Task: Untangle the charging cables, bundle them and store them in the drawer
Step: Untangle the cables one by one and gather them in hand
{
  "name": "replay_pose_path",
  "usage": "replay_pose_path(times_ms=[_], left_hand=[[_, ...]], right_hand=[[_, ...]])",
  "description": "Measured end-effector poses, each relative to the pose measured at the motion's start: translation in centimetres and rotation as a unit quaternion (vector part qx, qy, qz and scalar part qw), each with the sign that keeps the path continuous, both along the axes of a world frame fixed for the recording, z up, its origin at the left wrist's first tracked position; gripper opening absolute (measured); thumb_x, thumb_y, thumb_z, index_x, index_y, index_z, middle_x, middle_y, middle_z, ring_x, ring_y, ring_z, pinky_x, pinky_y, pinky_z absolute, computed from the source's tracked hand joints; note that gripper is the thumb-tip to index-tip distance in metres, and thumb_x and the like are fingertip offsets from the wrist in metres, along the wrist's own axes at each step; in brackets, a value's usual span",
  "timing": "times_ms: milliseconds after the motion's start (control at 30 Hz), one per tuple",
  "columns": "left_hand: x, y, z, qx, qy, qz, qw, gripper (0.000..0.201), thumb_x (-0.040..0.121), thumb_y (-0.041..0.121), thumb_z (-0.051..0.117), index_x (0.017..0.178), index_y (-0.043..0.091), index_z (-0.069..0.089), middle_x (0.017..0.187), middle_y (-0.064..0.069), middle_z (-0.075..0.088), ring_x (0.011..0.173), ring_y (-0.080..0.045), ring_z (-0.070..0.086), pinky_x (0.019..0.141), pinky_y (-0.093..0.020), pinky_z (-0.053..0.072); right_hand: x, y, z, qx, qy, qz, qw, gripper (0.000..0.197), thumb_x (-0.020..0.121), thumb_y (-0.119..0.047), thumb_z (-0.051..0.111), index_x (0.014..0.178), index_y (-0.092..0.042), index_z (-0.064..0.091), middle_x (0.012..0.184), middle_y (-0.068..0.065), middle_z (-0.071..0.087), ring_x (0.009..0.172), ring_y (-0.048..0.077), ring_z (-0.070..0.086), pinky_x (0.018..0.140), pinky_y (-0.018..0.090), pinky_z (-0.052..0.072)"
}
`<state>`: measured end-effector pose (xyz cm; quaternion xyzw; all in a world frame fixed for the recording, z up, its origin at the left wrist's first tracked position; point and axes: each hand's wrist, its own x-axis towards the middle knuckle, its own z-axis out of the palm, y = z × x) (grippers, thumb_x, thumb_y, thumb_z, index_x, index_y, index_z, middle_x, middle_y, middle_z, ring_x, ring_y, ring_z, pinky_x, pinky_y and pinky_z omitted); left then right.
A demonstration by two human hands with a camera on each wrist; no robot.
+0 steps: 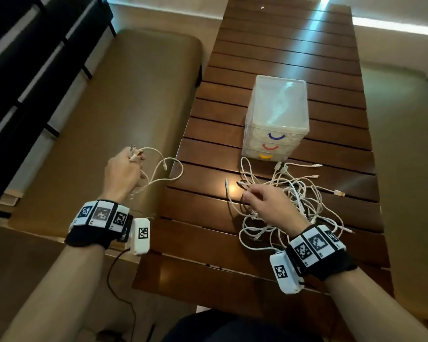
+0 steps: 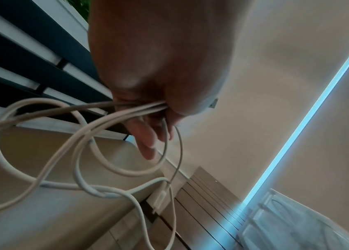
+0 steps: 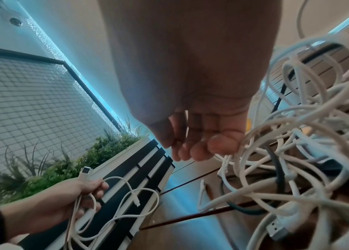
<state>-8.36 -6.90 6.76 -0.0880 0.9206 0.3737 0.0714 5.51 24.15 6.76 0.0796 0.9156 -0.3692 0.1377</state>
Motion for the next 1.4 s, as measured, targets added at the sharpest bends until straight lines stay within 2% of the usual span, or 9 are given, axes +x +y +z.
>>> replay_pose_path(times_ms=[200,300,400,633,833,933,1100,1233,1400], left_hand=[[0.5,-1.0,-0.2,-0.107,0.034,-0.003,0.994,0.039,0.105,0.021,0.035,0.142,0.011,0.045,0.138,-0.018,0.043,0.113,-0.044,0.054,0.097,-0.048,0.042],[0.7,-1.0,-0.3,-0.095,0.047,0.039,0.994,0.036,0.107,0.03,0.034,0.133,0.011,0.052,0.129,-0.017,0.048,0.104,-0.04,0.056,0.09,-0.043,0.042],[0.6,-1.7,-0.8,-0.07,0.059,0.05,0.995,0.032,0.108,0.031,0.034,0.118,0.01,0.056,0.105,-0.013,0.062,0.09,-0.032,0.059,0.076,-0.038,0.04],[0.9,-2.6,-1.5,-0.023,0.044,0.072,0.996,0.036,0.105,0.033,0.035,0.094,0.024,0.068,0.097,-0.005,0.071,0.082,-0.025,0.062,0.069,-0.033,0.041],[0.6,-2.4,-0.9,-0.019,0.095,0.068,0.993,0.047,0.106,0.044,0.031,0.091,0.02,0.069,0.084,-0.006,0.069,0.072,-0.024,0.06,0.067,-0.037,0.046],[0.1,-2.9,0.4,-0.01,0.113,0.079,0.99,0.047,0.106,0.044,0.032,0.088,0.022,0.069,0.074,-0.005,0.067,0.059,-0.021,0.054,0.056,-0.032,0.039],[0.6,-1.1,1.3,0.155,0.035,0.005,0.987,0.053,0.104,0.055,0.033,0.084,0.019,0.067,0.058,0.009,0.045,0.051,-0.009,0.041,0.05,-0.027,0.032],[2.1,1.6,2.7,0.329,-0.033,-0.052,0.942,0.05,0.101,0.052,0.035,0.082,0.013,0.06,0.052,0.01,0.036,0.044,-0.007,0.031,0.044,-0.02,0.027],[3.0,2.9,5.5,0.448,-0.022,-0.071,0.891,0.047,0.091,0.057,0.039,0.074,0.019,0.06,0.05,0.008,0.031,0.04,-0.006,0.025,0.038,-0.019,0.022]], right_hand=[[-0.8,-2.8,-1.5,0.083,0.008,0.057,0.995,0.025,0.098,-0.035,0.057,0.104,-0.017,0.073,0.094,-0.001,0.071,0.09,0.016,0.065,0.079,0.03,0.051],[-0.5,-4.0,-2.9,0.145,-0.033,0.085,0.985,0.035,0.097,-0.039,0.057,0.12,-0.014,0.066,0.106,0.005,0.07,0.102,0.022,0.064,0.09,0.036,0.052],[-0.2,-4.4,-3.7,0.197,-0.078,0.102,0.972,0.034,0.097,-0.041,0.056,0.119,-0.018,0.066,0.108,0.009,0.069,0.107,0.027,0.063,0.094,0.039,0.049],[0.0,-3.7,-2.8,0.11,-0.062,0.092,0.988,0.016,0.1,-0.03,0.054,0.101,-0.023,0.068,0.082,0.0,0.069,0.072,0.01,0.062,0.059,0.021,0.042],[0.0,-3.4,-1.8,0.056,-0.004,0.062,0.996,0.013,0.101,-0.029,0.053,0.098,-0.024,0.064,0.07,-0.005,0.064,0.062,0.011,0.061,0.057,0.026,0.044],[0.0,-3.5,-1.7,0.035,0.006,0.053,0.998,0.014,0.101,-0.03,0.053,0.097,-0.024,0.065,0.071,-0.004,0.065,0.063,0.012,0.062,0.059,0.03,0.049],[0.1,-3.7,-1.4,-0.005,0.048,0.028,0.998,0.017,0.101,-0.031,0.054,0.097,-0.021,0.067,0.073,-0.004,0.066,0.065,0.009,0.061,0.062,0.031,0.052],[0.2,-4.0,-0.9,-0.047,0.082,-0.002,0.995,0.014,0.096,-0.034,0.063,0.086,-0.024,0.065,0.065,-0.006,0.06,0.06,0.006,0.056,0.055,0.017,0.041],[-2.0,-6.6,0.3,-0.096,0.104,-0.031,0.989,0.012,0.089,-0.034,0.073,0.083,-0.023,0.071,0.057,-0.014,0.052,0.055,-0.003,0.053,0.052,0.012,0.034]])
